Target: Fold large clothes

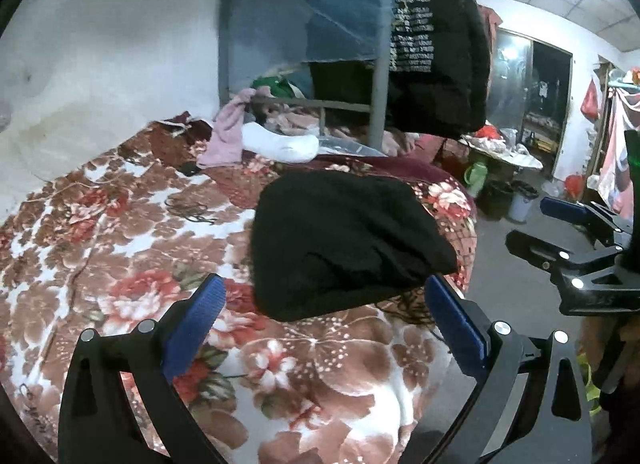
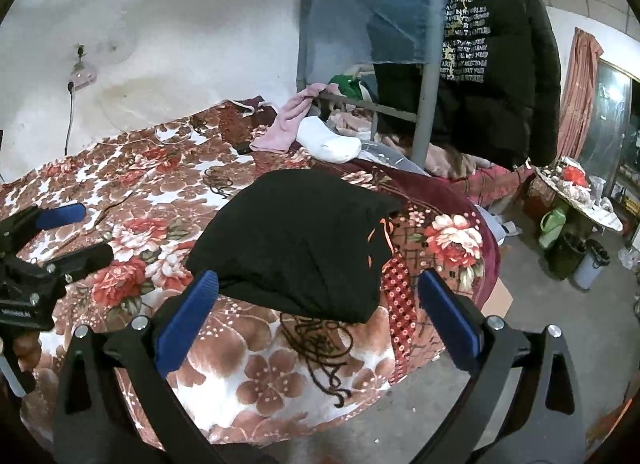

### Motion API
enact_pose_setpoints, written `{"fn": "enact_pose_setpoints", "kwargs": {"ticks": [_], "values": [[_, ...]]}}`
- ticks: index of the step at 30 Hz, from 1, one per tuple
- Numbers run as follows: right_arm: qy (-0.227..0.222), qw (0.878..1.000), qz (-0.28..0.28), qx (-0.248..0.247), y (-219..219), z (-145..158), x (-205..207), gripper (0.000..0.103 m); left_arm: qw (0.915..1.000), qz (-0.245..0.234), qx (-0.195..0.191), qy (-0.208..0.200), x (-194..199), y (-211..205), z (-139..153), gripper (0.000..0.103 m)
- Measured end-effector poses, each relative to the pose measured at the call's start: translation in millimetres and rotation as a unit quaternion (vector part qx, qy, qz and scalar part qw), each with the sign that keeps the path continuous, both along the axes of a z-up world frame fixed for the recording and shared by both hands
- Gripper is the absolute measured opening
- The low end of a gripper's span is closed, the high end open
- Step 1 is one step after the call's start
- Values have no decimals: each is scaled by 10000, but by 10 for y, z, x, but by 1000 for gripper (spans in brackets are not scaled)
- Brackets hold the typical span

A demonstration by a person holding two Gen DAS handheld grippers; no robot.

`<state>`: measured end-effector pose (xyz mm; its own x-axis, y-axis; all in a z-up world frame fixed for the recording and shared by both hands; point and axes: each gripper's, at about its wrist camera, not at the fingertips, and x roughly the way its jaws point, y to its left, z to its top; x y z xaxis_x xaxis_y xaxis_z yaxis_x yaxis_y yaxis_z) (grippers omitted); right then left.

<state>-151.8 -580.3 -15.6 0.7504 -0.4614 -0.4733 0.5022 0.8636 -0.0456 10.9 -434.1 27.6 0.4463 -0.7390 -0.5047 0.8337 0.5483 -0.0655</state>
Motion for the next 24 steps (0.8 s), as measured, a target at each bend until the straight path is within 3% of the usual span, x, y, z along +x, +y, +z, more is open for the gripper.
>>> {"fn": "enact_pose_setpoints", "kwargs": {"ticks": [24], "values": [[188, 9997, 118, 54, 106, -56, -110, 98, 9996, -128, -140, -217, -209, 141, 49, 98]]}}
